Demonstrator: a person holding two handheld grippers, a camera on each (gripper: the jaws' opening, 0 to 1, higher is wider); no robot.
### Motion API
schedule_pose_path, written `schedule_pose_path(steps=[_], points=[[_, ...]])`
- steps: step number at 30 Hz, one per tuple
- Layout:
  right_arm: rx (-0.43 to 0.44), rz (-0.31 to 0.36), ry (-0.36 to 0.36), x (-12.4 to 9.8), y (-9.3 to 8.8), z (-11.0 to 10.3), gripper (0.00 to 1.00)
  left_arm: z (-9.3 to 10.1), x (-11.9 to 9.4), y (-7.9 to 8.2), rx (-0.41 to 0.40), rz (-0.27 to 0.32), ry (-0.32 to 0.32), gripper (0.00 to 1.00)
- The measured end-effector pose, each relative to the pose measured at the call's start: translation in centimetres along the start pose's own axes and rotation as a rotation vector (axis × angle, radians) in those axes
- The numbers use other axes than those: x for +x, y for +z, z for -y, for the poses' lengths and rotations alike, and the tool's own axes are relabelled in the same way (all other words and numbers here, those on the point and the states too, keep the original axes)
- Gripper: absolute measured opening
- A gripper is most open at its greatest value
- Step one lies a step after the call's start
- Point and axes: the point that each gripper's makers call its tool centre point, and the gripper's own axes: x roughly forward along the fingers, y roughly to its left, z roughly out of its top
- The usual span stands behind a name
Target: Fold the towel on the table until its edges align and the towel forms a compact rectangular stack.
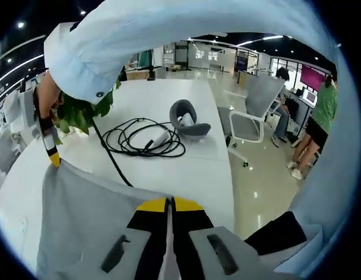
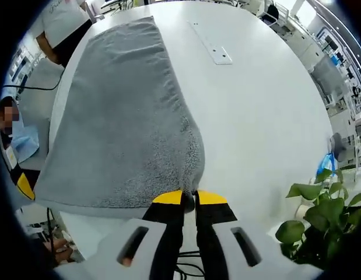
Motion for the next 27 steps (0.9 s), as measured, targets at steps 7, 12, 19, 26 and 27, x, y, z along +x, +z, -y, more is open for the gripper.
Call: schedule_pose_path(steps=[7,12,19,26,27], points=[[-0.007,-0.008,-0.013,-2.5,0.1,-0.6,0.05,0.2,-1.7,2.4,0.027,0.044,0.026,0.01],[-0.007,-0.018,-0.027,-4.2,-0.2,-0.9,0.05,0.7,-2.1,3.9,0.057,0.064,0.031,0.01],[-0.002,-0.028,-0.052,-6.4,-0.8,-1.5,0.04,0.9,-3.2,5.7,0.085,0.095,0.041,0.01],[-0.003,-0.031,-0.070,-8.0,-0.4,-1.4,0.04,0.6,-4.8,6.9,0.097,0.114,0.066,0.01],[-0.005,-0.031,-0.072,-8.1,-0.2,-1.4,0.04,0.5,-5.2,7.1,0.100,0.119,0.071,0.01]])
